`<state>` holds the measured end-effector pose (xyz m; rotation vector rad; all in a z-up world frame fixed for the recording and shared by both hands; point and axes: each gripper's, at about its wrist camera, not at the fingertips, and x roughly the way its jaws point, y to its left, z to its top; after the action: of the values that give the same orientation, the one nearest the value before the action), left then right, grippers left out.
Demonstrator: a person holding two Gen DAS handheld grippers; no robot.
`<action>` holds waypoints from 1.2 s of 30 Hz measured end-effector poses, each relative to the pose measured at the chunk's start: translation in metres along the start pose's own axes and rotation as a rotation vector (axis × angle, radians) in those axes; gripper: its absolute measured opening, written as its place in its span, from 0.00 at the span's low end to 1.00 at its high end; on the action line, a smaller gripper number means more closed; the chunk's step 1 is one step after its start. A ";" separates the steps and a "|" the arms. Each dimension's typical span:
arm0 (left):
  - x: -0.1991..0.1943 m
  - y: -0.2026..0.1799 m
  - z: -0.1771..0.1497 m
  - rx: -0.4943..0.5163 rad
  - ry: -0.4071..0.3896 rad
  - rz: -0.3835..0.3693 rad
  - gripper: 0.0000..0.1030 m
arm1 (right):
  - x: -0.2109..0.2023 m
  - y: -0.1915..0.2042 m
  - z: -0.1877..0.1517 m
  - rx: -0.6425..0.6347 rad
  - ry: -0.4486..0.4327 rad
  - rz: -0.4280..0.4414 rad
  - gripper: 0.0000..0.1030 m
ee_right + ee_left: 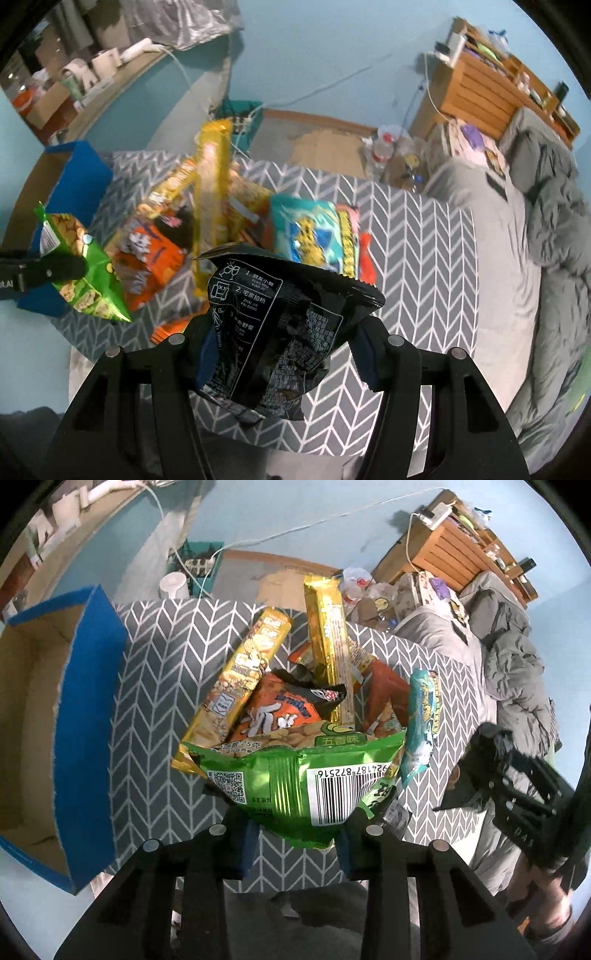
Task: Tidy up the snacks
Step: 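Carry the green bag and black packet with both tools over the cardboard box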
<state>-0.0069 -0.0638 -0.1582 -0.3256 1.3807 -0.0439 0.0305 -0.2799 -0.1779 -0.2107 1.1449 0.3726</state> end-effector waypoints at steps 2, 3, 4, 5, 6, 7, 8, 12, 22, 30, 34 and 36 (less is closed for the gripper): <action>-0.005 0.002 -0.001 0.002 -0.002 -0.013 0.34 | -0.002 0.006 0.005 -0.012 -0.007 0.006 0.58; -0.007 0.003 -0.001 0.001 -0.002 -0.020 0.34 | -0.004 0.010 0.008 -0.018 -0.012 0.009 0.58; -0.009 0.004 -0.002 0.001 -0.004 -0.023 0.34 | -0.006 0.014 0.011 -0.026 -0.016 0.015 0.58; -0.012 0.004 -0.002 0.000 -0.006 -0.026 0.34 | -0.008 0.017 0.014 -0.034 -0.021 0.020 0.58; -0.016 0.006 -0.003 0.001 -0.010 -0.030 0.34 | -0.010 0.022 0.017 -0.045 -0.027 0.025 0.58; -0.018 0.007 -0.004 0.002 -0.014 -0.033 0.34 | -0.011 0.026 0.019 -0.053 -0.031 0.027 0.58; -0.021 0.009 -0.004 0.002 -0.019 -0.034 0.34 | -0.012 0.030 0.021 -0.064 -0.035 0.031 0.58; -0.033 0.019 -0.006 -0.007 -0.031 -0.046 0.34 | -0.014 0.047 0.031 -0.100 -0.041 0.053 0.58; -0.057 0.059 -0.011 -0.052 -0.084 -0.005 0.34 | -0.020 0.098 0.058 -0.190 -0.067 0.125 0.58; -0.073 0.103 -0.013 -0.123 -0.133 0.030 0.34 | -0.018 0.149 0.080 -0.277 -0.082 0.171 0.58; -0.081 0.122 -0.015 -0.153 -0.154 0.046 0.34 | -0.016 0.177 0.090 -0.334 -0.088 0.196 0.58; -0.085 0.131 -0.016 -0.169 -0.163 0.051 0.34 | -0.014 0.192 0.094 -0.362 -0.088 0.206 0.58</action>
<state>-0.0599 0.0769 -0.1122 -0.4257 1.2331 0.1392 0.0302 -0.0732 -0.1223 -0.3903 1.0082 0.7662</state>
